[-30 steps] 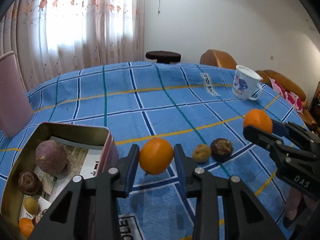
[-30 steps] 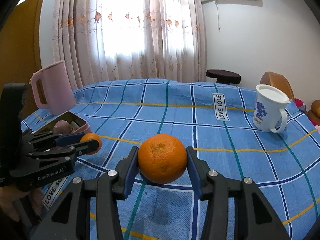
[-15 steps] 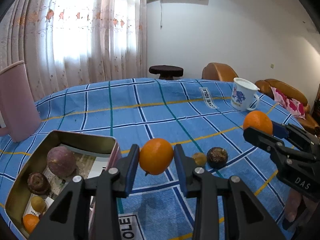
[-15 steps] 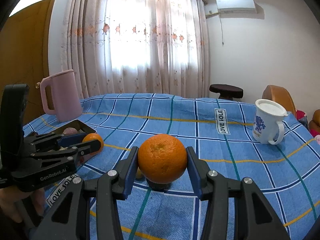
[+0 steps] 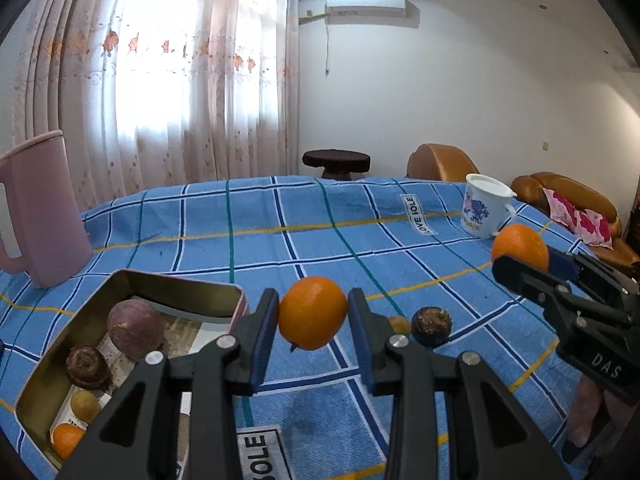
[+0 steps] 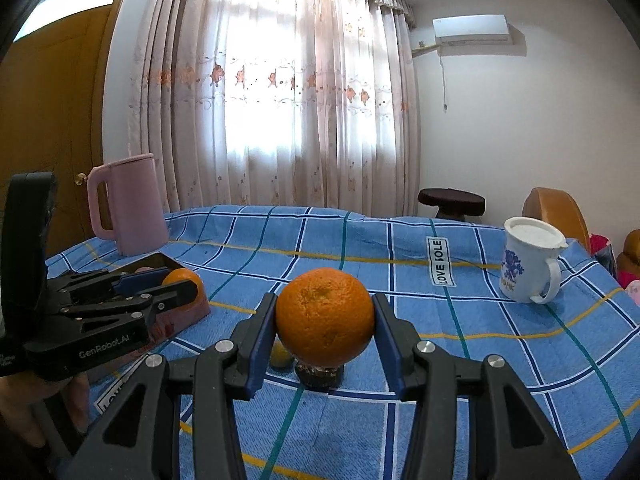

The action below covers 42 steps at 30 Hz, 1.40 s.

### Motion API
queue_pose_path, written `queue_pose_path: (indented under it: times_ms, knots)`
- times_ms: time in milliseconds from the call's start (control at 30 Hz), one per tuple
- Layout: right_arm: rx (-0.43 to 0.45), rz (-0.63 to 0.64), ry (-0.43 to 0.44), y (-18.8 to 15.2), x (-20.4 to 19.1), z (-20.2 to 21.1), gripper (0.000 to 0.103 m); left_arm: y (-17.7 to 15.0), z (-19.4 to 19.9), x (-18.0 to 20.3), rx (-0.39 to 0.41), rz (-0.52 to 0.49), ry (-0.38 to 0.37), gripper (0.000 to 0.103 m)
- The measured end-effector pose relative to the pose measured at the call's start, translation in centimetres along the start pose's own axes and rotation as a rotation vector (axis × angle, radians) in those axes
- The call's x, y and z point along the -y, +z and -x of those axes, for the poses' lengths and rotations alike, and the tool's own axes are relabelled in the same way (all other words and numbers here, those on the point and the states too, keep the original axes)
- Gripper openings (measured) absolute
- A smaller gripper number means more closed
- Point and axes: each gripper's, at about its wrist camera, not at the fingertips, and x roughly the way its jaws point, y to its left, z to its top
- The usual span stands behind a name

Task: Organize fruits
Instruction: 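Carry the orange in the left gripper while the right carries its orange over the tin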

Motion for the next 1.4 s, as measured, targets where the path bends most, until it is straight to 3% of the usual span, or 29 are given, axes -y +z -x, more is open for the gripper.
queue_pose_path:
  times_ms: [433, 1400]
  knots:
    - [0.053, 0.02, -0.016, -0.1, -0.5, 1.1, 0.048, -0.1, 1.0, 0.2, 0.037, -0.008, 0.002, 0.037]
    - [-0.003, 0.093, 0.068, 1.2, -6.4, -1.4, 0.048, -0.8, 3.8, -3.9, 0.048, 0.059, -0.008, 0.037]
